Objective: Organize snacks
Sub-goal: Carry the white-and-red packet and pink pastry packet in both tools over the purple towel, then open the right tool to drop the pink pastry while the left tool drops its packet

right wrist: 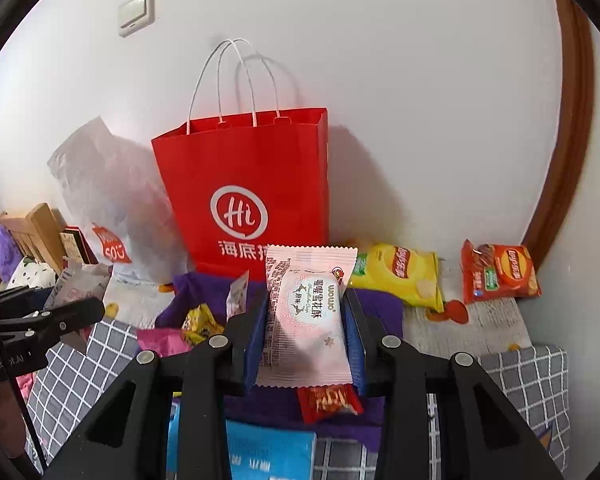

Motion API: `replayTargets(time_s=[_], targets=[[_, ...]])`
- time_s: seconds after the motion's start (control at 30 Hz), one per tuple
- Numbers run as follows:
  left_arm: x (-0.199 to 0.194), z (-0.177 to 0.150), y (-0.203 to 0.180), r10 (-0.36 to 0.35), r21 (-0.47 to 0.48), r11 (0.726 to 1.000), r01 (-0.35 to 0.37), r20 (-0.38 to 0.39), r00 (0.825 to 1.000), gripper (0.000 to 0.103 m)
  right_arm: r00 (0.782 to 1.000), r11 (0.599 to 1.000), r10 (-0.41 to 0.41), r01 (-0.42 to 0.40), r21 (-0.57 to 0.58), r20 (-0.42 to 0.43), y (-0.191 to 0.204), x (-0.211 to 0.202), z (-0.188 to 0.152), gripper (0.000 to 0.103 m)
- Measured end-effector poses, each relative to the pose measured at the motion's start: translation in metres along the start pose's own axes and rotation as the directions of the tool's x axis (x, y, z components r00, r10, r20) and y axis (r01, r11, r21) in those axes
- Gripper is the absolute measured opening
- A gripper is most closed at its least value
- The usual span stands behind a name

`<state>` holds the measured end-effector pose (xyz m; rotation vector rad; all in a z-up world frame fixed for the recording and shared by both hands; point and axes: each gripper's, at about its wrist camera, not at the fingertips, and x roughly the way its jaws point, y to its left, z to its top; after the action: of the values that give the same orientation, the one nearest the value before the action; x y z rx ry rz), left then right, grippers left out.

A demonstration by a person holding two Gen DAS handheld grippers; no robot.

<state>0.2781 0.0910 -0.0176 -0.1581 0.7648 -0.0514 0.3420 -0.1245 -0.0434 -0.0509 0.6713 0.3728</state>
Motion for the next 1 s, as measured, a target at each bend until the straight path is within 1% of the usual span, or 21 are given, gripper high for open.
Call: replayTargets(time_s=[0.13,0.23,0.3,0.37,0.43,0.5,0.6,0.67,0.73,0.8,0.9,1.0], targets=[[0.014,0.008,0.011,0.005,-0.016,1.000,-0.005,0.003,1.000,0.046,1.000,1.000,0.009,-0.009,0.020,-0.001,-0.004,0.018,0.006,0.036],[0.029,0.011,0.023,0.003,-0.042,0.999,-0.003,-0.005,1.000,0.046,0.998,0.997,0.051,-0.048,0.056,-0.047,-0.010,0.044,-0.002,0.036],[0.042,0.013,0.029,-0.002,-0.052,0.999,0.001,-0.028,1.000,0.046,0.997,0.997,0.050,-0.045,0.070,-0.066,-0.014,0.057,-0.008,0.036],[0.052,0.015,0.032,0.000,-0.053,0.999,-0.002,-0.038,0.999,0.046,0.993,0.996,0.047,-0.038,0.080,-0.109,-0.018,0.073,-0.010,0.036],[0.060,0.017,0.034,-0.010,-0.060,0.998,0.007,-0.040,0.999,0.046,0.993,0.996,0.041,-0.032,0.083,-0.109,-0.022,0.077,-0.010,0.036],[0.069,0.017,0.036,-0.027,-0.074,0.997,0.024,-0.048,0.998,0.046,0.994,0.998,0.027,-0.020,0.068,-0.106,-0.025,0.079,-0.011,0.036],[0.086,0.012,0.035,-0.055,-0.084,0.995,0.049,-0.070,0.996,0.046,0.992,0.999,0.016,-0.009,0.051,-0.127,-0.030,0.084,-0.015,0.036],[0.100,0.007,0.033,-0.070,-0.088,0.994,0.061,-0.096,0.993,0.046,0.985,0.999,0.022,-0.017,0.030,-0.170,-0.033,0.093,-0.018,0.036],[0.111,0.003,0.030,-0.072,-0.079,0.995,0.062,-0.131,0.989,0.046,0.982,1.000,0.019,-0.019,0.006,-0.188,-0.034,0.100,-0.023,0.036],[0.119,0.000,0.028,-0.077,-0.078,0.995,0.066,-0.147,0.986,0.046,0.979,1.000,0.024,-0.024,0.001,-0.203,-0.033,0.106,-0.025,0.036],[0.124,-0.002,0.027,-0.079,-0.073,0.995,0.068,-0.156,0.985,0.046,0.973,0.999,0.039,-0.040,-0.001,-0.228,-0.031,0.114,-0.030,0.036],[0.128,-0.004,0.029,-0.084,-0.074,0.995,0.073,-0.166,0.983,0.046,0.969,0.999,0.029,-0.034,-0.014,-0.245,-0.030,0.120,-0.033,0.036]])
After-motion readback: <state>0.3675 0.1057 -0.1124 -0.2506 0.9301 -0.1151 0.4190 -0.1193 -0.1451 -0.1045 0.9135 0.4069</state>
